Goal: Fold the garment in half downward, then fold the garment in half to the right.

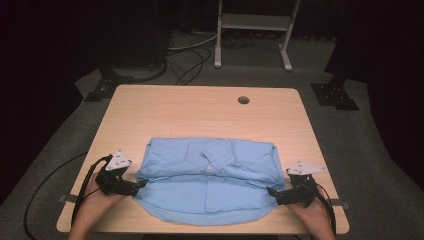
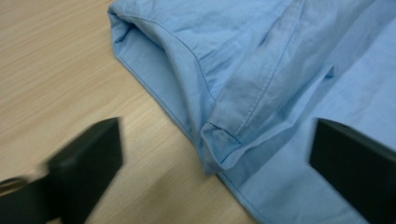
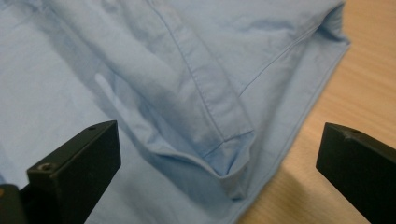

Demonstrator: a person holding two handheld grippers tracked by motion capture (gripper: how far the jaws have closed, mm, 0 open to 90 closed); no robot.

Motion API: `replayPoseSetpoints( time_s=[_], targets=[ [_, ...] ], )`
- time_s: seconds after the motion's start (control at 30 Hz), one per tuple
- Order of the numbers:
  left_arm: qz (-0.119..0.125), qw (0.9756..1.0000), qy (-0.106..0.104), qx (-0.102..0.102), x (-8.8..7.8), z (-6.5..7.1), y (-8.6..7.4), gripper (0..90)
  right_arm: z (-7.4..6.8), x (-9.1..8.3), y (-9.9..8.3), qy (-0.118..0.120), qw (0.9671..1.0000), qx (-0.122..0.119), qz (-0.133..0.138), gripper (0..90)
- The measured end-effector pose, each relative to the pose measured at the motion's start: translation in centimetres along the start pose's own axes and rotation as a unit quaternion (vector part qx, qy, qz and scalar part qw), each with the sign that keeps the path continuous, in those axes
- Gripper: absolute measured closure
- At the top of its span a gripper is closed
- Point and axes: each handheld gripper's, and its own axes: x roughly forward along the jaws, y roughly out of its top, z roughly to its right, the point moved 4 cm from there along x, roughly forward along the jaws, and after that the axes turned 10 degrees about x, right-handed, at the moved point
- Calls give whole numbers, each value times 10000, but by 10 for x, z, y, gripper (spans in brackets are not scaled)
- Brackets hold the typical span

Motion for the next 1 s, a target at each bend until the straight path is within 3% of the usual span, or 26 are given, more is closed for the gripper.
replayPoseSetpoints(
  time_s=[0.2,0.3,0.43,0.53,0.63,0.7,0.77,0.87,1.0],
  targets=[
    [63,9998,-196,-39,-3,5,-2,0,-4,-10,1,28,9998,-139,171,0],
    [59,9987,-486,117,-3,11,-1,0,-7,-15,1,54,9993,-297,241,0],
    [191,9985,-508,38,-8,10,2,0,-10,-18,2,67,9986,-428,288,0],
    [470,9980,-419,106,-15,11,9,0,-11,-18,2,77,9987,-429,274,0],
    [801,9947,-643,-19,-19,13,20,0,-13,-17,6,140,9984,-462,300,0],
    [874,9935,-723,-70,-19,14,23,0,-14,-17,7,182,9983,-450,315,0],
    [837,9931,-825,-37,-19,16,26,0,-14,-15,10,301,9981,-438,315,0],
    [797,9929,-882,-4,-14,18,32,0,-14,-13,12,255,9986,-402,249,0],
    [670,9940,-863,48,-6,22,40,0,-17,-10,16,310,9984,-447,177,0]
  ],
)
